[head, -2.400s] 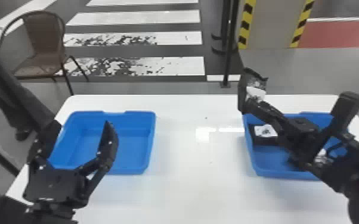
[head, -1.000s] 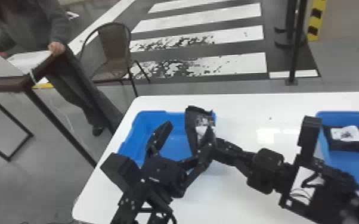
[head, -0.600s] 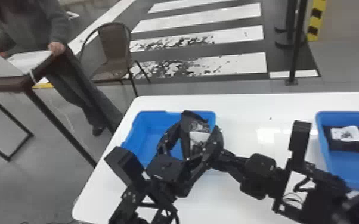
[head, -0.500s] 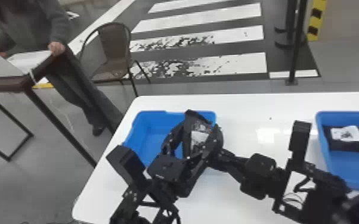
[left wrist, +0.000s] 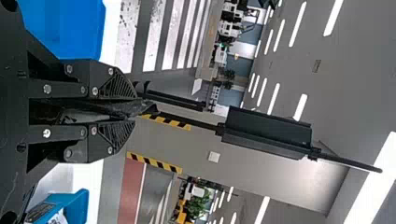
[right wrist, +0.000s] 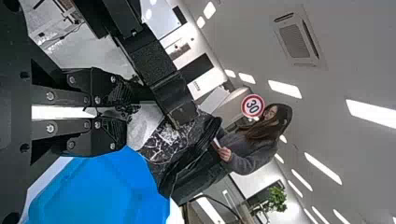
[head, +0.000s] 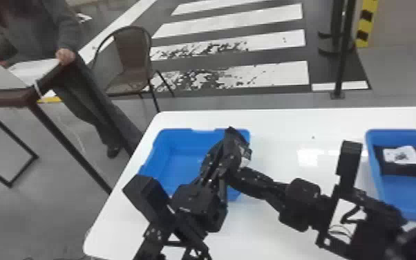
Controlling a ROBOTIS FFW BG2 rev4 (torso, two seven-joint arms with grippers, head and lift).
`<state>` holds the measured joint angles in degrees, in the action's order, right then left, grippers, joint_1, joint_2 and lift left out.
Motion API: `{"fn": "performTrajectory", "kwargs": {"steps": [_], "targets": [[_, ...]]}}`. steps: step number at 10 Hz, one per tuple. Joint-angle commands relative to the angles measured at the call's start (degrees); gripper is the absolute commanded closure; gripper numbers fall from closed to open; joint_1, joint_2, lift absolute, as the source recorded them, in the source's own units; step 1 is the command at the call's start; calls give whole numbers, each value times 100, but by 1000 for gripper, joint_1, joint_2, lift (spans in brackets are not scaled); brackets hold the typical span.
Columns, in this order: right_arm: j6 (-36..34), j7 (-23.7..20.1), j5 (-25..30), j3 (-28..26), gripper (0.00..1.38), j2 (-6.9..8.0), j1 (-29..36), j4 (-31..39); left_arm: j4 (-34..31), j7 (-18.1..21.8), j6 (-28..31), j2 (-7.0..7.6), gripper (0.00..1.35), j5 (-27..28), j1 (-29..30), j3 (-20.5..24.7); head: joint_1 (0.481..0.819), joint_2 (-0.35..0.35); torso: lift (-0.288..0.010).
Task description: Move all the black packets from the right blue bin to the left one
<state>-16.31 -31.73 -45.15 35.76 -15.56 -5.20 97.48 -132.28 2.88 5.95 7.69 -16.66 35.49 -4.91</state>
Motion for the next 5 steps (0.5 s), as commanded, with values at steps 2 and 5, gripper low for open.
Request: {"fn": "performTrajectory", "kwargs": {"steps": [2, 5], "targets": [[84, 0, -79, 0, 1072, 9, 0, -53, -11, -148, -342, 13, 1223, 32, 93, -58, 695, 350, -140], [239, 36, -250, -34, 705, 44, -28, -137, -11, -262, -708, 13, 1223, 78, 177, -58, 695, 350, -140]]}}
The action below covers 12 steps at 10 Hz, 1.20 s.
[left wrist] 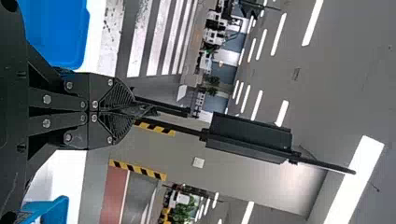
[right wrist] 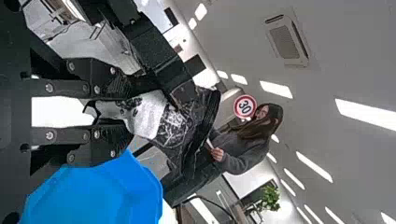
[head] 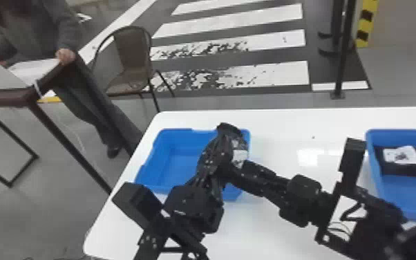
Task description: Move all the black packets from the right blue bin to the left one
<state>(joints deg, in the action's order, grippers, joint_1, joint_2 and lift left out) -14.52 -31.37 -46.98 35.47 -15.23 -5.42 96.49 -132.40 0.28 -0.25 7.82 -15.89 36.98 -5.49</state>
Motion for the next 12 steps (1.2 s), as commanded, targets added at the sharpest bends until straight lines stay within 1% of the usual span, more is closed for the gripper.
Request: {"fn": "performTrajectory", "kwargs": {"steps": [1, 2, 3, 4, 5, 6, 7, 8, 9, 10, 11, 12], "targets": [[313, -1, -112, -5, 213, 11, 35, -108, 0, -63, -172, -9, 1223, 1, 14, 57, 695, 350, -140], [369, -10, -112, -108, -2, 11, 120, -108, 0, -143, -228, -26, 1223, 58, 0, 114, 695, 350, -140], [454, -27, -124, -222, 5, 11, 204, -108, 57, -195, -228, -44, 1223, 184, -28, 183, 695, 350, -140], [524, -45, -147, -416, 15, 29, 345, -93, 338, -257, -256, -62, 1223, 366, -155, 240, 695, 350, -140], [538, -54, -158, -599, 16, 38, 485, -37, 788, -292, -312, -97, 1223, 572, -394, 332, 695, 350, -140], [538, -62, -170, -713, 22, 46, 584, 19, 1280, -301, -397, -158, 1223, 938, -703, 492, 695, 350, -140], [538, -62, -192, -771, 25, 46, 626, 47, 1885, -345, -664, -193, 1223, 1269, -1055, 594, 695, 350, -140], [538, -80, -192, -805, 25, 46, 640, 47, 2546, -406, -945, -211, 1223, 1738, -1477, 663, 695, 350, -140], [552, -89, -192, -816, 25, 46, 640, 75, 3347, -556, -1578, -220, 1223, 2195, -1941, 720, 695, 350, -140], [566, -98, -204, -828, 25, 46, 640, 89, 3966, -564, -1831, -220, 1217, 2366, -2334, 811, 695, 350, -140], [580, -106, -204, -873, 25, 55, 640, 75, 4247, -556, -1873, -202, 849, 2377, -2489, 891, 695, 350, -140], [594, -106, -181, -1022, 27, 64, 696, 89, 4247, -521, -2014, -220, 185, 2572, -2461, 1017, 695, 350, -140]]}}
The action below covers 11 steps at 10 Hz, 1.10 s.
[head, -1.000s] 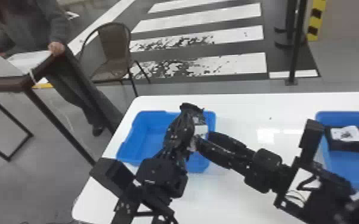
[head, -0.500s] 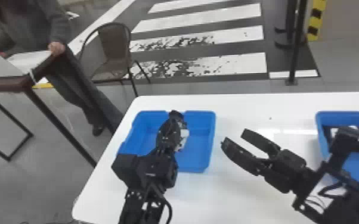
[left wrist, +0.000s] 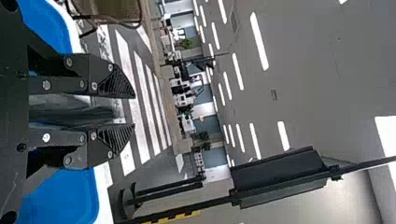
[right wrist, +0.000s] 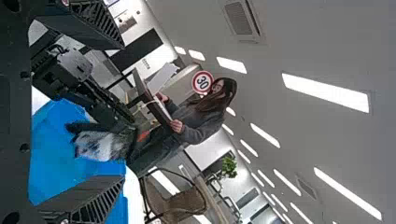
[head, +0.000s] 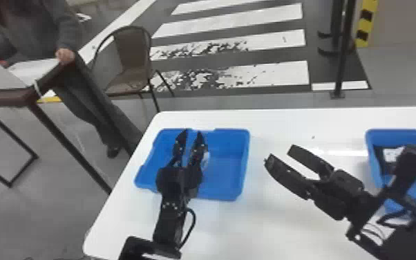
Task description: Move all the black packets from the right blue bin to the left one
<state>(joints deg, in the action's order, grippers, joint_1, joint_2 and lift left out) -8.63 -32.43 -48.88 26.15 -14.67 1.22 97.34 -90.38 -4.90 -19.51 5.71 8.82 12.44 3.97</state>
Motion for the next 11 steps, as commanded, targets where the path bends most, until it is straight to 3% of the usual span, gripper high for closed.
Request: {"fn": "performTrajectory", "kwargs": {"steps": [1, 2, 3, 4, 8, 11], "targets": [[6, 0, 66, -295, 35, 17, 74, 47, 46, 156, -258, -18, -2, 55, 35, 162, 695, 350, -140], [6, 9, 192, -512, 48, 35, 102, 61, 32, 288, -567, -44, 79, -174, 134, 174, 695, 350, -140], [-8, 9, 340, -718, 55, 35, 102, 103, -11, 420, -1031, -44, 73, -516, 246, 105, 695, 347, -140], [-107, 35, 534, -958, 70, 61, 116, 187, -432, 569, -1115, -44, 98, -779, 485, 48, 695, 335, -140], [-1021, 255, 1540, -1998, 85, 114, 341, 1017, -2472, 631, -497, -79, 117, -1750, 1948, -112, 695, 258, -140], [-2132, 1090, 2683, -3152, 87, 439, 1523, 3000, -3175, 912, 136, -79, 117, -1876, 2398, -146, 695, 168, -140]]}}
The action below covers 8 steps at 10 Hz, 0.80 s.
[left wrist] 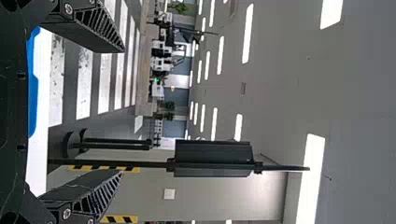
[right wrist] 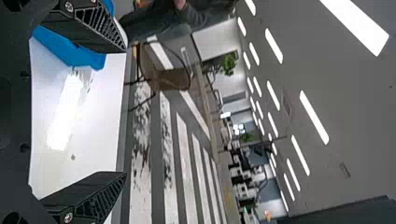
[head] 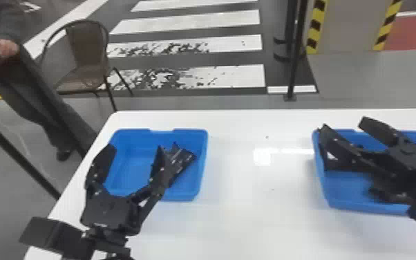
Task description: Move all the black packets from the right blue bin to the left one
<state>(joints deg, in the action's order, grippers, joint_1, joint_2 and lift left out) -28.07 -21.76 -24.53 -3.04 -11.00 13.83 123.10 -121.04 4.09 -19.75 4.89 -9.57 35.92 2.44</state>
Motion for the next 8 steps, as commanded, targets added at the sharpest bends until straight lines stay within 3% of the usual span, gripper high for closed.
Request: {"fn": "performTrajectory", "kwargs": {"steps": [1, 4, 8], "targets": [[-286, 287, 430, -484, 87, 160, 571, 747, -264, 92, 513, -14, 111, -60, 106, 87, 695, 116, -140], [-244, 656, 659, -1204, 87, 344, 923, 690, -306, 153, 484, -84, 113, -15, 177, 190, 695, 22, -140], [-680, 963, 1013, -1547, 88, 371, 909, 367, -306, 223, 400, -84, 117, 122, 177, 201, 695, -105, -140]]}}
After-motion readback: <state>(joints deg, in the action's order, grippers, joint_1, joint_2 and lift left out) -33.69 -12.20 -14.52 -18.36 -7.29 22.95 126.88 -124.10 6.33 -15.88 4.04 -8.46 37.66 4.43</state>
